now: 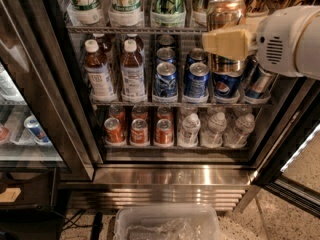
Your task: Pick orange can from top shelf of fridge
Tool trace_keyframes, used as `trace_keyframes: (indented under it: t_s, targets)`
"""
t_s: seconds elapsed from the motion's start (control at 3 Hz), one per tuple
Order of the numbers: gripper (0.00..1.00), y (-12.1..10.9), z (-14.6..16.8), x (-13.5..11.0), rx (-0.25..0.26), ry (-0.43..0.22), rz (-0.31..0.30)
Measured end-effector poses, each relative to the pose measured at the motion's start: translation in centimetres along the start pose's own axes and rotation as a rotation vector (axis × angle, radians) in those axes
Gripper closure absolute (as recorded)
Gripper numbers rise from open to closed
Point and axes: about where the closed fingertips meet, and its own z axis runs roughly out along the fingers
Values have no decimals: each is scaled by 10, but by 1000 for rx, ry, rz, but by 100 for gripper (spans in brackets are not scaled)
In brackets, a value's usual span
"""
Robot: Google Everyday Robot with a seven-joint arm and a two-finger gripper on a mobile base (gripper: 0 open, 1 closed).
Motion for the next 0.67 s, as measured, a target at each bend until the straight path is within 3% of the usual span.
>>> trace_keyframes:
  t_s: [0.33,0.67]
  targets:
    - [100,26,1,13,-66,32,-28]
    - [100,74,-7,37,-153,66,-56]
